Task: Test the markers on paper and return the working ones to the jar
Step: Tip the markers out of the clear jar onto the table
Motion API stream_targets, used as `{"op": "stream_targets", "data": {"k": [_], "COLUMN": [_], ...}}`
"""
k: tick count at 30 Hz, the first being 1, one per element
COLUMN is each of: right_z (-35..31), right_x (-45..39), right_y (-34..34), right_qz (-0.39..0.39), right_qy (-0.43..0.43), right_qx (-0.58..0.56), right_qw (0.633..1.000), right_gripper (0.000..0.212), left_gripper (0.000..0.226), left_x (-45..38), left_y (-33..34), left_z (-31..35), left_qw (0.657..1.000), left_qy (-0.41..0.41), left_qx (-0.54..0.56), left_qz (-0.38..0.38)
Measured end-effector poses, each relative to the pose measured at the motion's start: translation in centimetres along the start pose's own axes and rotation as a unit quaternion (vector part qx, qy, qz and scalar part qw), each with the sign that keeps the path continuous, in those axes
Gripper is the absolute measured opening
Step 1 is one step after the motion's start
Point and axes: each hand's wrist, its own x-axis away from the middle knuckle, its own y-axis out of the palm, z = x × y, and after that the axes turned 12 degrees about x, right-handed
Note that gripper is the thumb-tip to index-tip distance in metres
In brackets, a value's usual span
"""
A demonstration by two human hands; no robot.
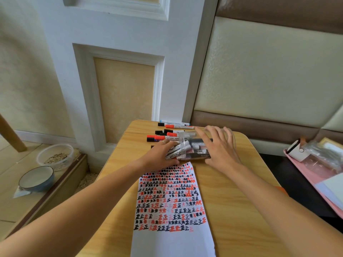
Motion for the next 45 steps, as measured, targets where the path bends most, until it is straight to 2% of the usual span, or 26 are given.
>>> {"op": "stream_targets", "data": {"k": [5,11,20,26,30,35,41,45], "right_z": [1.3,3.1,4.3,5.1,4.7,2.8,1.7,1.2], "right_x": [0.5,1.8,2.6,2.9,2.8,2.3,1.6,1.3], "right_y": [-0.1,0.2,0.4,0.7,0.8,0.8,1.0,1.1], "right_qz": [0.004,-0.006,0.014,0.030,0.008,-0.001,0.021,0.035], "right_qy": [0.011,0.033,0.057,0.076,0.049,0.051,0.063,0.051], "right_qx": [0.015,0.021,0.025,0.026,0.033,0.031,0.025,0.023], "right_qw": [1.000,0.999,0.998,0.996,0.998,0.998,0.997,0.998], "right_gripper": [0.121,0.118,0.119,0.119,0.120,0.119,0.115,0.115], "left_gripper": [0.056,0.054,0.056,0.048,0.054,0.080,0.104,0.102], "left_x": [0.3,0.5,-0.2,-0.5,-0.4,-0.2,-0.3,-0.6], "left_y": [-0.8,-0.4,0.1,0.3,0.3,0.4,0.4,0.8], "left_z": [-0.3,-1.2,-1.9,-1.6,-1.3,-0.4,-1.2,-1.5], "left_qw": [0.999,0.993,0.987,0.984,0.988,0.993,0.993,0.988], "left_qy": [0.012,0.015,-0.065,-0.088,-0.059,-0.044,-0.042,-0.058], "left_qx": [-0.045,-0.106,-0.136,-0.140,-0.140,-0.112,-0.112,-0.134], "left_qz": [0.015,0.040,0.053,0.062,0.023,-0.011,-0.004,0.053]}}
